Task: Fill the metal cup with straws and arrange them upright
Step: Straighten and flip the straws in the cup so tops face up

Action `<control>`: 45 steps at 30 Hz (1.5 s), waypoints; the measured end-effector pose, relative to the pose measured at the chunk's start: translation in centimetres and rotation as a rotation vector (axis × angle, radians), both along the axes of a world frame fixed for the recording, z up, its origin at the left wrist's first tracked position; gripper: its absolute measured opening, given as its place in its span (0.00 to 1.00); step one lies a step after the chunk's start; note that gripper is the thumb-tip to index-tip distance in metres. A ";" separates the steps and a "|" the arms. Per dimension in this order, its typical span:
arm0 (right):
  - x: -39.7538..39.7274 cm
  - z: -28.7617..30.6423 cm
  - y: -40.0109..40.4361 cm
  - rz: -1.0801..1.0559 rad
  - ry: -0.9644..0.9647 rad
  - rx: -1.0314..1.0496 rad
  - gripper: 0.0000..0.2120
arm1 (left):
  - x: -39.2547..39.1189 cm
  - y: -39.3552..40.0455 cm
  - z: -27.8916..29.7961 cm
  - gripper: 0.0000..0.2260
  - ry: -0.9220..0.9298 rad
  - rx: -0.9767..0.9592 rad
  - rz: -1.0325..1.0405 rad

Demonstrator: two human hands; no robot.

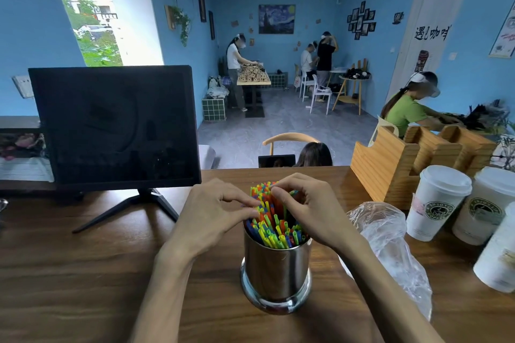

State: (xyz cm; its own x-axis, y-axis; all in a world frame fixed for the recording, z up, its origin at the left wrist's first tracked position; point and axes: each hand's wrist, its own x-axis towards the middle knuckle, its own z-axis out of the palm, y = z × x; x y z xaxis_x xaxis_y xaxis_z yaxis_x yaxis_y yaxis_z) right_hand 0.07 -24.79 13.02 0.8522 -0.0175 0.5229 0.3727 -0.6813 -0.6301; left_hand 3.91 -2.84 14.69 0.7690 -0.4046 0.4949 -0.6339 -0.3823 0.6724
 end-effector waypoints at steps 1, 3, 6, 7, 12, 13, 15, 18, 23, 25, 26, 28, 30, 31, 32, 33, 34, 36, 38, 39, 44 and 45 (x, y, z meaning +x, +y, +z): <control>-0.1 0.0 0.0 0.002 -0.004 0.004 0.09 | 0.0 0.0 0.0 0.08 -0.007 0.002 0.019; -0.2 0.1 0.1 0.010 -0.009 0.004 0.09 | 0.1 0.1 0.0 0.08 -0.019 -0.007 0.052; -0.3 0.1 0.4 0.030 -0.003 -0.022 0.09 | 0.2 0.0 0.0 0.08 -0.087 0.022 0.095; -0.3 0.1 0.4 0.033 0.002 -0.031 0.10 | 0.1 -0.1 0.0 0.08 -0.121 0.035 0.110; -0.4 0.3 0.4 0.054 0.055 -0.078 0.11 | -0.3 -0.9 0.2 0.07 -0.235 -0.010 0.071; -0.4 0.3 0.5 0.063 0.063 -0.084 0.11 | -0.4 -1.0 0.4 0.07 -0.232 -0.029 0.059; -0.5 0.5 0.7 0.088 0.066 -0.084 0.11 | -0.7 -1.1 1.1 0.07 -0.216 -0.089 0.056; -1.0 0.9 1.0 0.143 0.081 -0.039 0.13 | -0.9 -1.2 2.3 0.07 -0.215 -0.182 0.062; -1.4 1.6 1.7 0.276 0.184 0.122 0.12 | -0.6 -1.6 3.7 0.08 -0.214 -0.289 0.093; -1.2 1.5 1.9 0.274 0.178 0.103 0.12 | -0.8 -1.7 4.4 0.08 -0.246 -0.305 0.093; -1.1 1.4 1.9 0.268 0.171 0.092 0.11 | -0.9 -1.7 4.7 0.08 -0.263 -0.314 0.090; -1.1 1.5 1.7 0.282 0.165 0.086 0.10 | -1.2 -1.5 5.6 0.08 -0.295 -0.337 0.088; -1.2 1.6 1.4 0.304 0.164 0.105 0.09 | -1.5 -1.1 6.3 0.07 -0.315 -0.365 0.095; -1.2 1.7 1.4 0.309 0.155 0.115 0.09 | -1.7 -0.9 6.7 0.07 -0.319 -0.392 0.096; -1.2 1.9 1.3 0.315 0.146 0.127 0.09 | -1.8 -0.7 7.0 0.07 -0.324 -0.425 0.099; -1.2 2.0 1.3 0.324 0.142 0.154 0.09 | -1.8 -0.5 7.3 0.07 -0.328 -0.458 0.104; -1.2 2.1 1.3 0.335 0.141 0.200 0.09 | -1.9 -0.2 7.5 0.08 -0.324 -0.494 0.109; -1.1 2.3 1.0 0.359 0.116 0.329 0.08 | -1.7 0.3 7.7 0.07 -0.294 -0.578 0.121; -1.1 2.5 0.5 0.349 0.080 0.517 0.08 | -1.2 0.8 7.3 0.05 -0.241 -0.642 0.131; -1.1 2.7 0.4 0.340 0.079 0.657 0.09 | -1.0 1.0 7.0 0.05 -0.203 -0.664 0.129; -1.0 3.4 0.6 0.350 0.121 1.248 0.10 | -0.4 0.2 4.9 0.04 0.051 -0.785 0.098; -0.9 3.7 0.7 0.361 0.110 1.294 0.09 | -0.4 -0.1 4.4 0.04 0.099 -0.814 0.097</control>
